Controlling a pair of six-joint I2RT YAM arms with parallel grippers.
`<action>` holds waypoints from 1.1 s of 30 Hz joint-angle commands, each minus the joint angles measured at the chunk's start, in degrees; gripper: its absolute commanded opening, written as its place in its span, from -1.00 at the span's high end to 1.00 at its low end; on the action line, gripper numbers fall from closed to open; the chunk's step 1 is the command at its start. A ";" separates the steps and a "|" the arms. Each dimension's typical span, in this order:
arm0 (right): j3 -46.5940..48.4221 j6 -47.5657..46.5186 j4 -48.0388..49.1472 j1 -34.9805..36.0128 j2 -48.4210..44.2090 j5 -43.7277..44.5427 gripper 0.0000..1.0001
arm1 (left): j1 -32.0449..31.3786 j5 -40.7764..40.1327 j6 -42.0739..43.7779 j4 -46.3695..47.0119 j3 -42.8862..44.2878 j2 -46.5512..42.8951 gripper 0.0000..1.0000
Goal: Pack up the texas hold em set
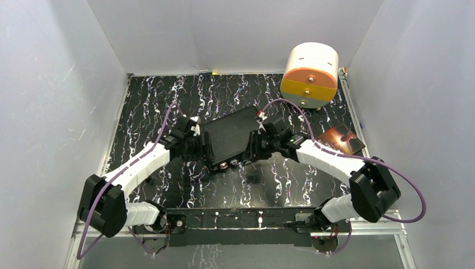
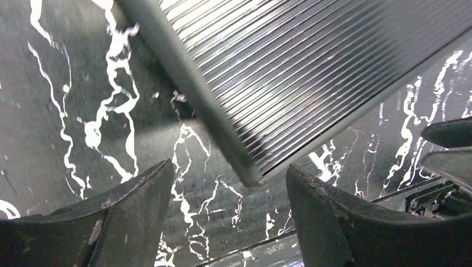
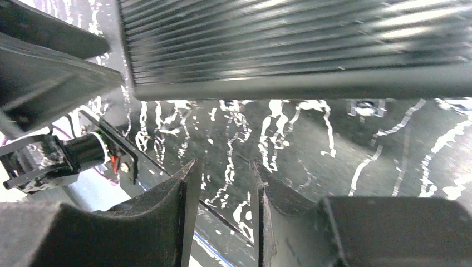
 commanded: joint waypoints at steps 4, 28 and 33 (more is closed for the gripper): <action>5.76 2.54 3.96 4.86 4.60 -1.01 0.03 | 0.15 -2.98 -6.27 -0.20 -4.08 -0.71 -0.96; 8.85 4.39 3.55 7.22 8.35 1.14 0.12 | 0.14 1.10 -9.42 8.73 -10.35 4.94 0.34; 12.70 2.83 0.47 9.96 12.18 1.44 0.21 | 0.15 1.16 -9.79 8.82 -11.40 6.31 0.47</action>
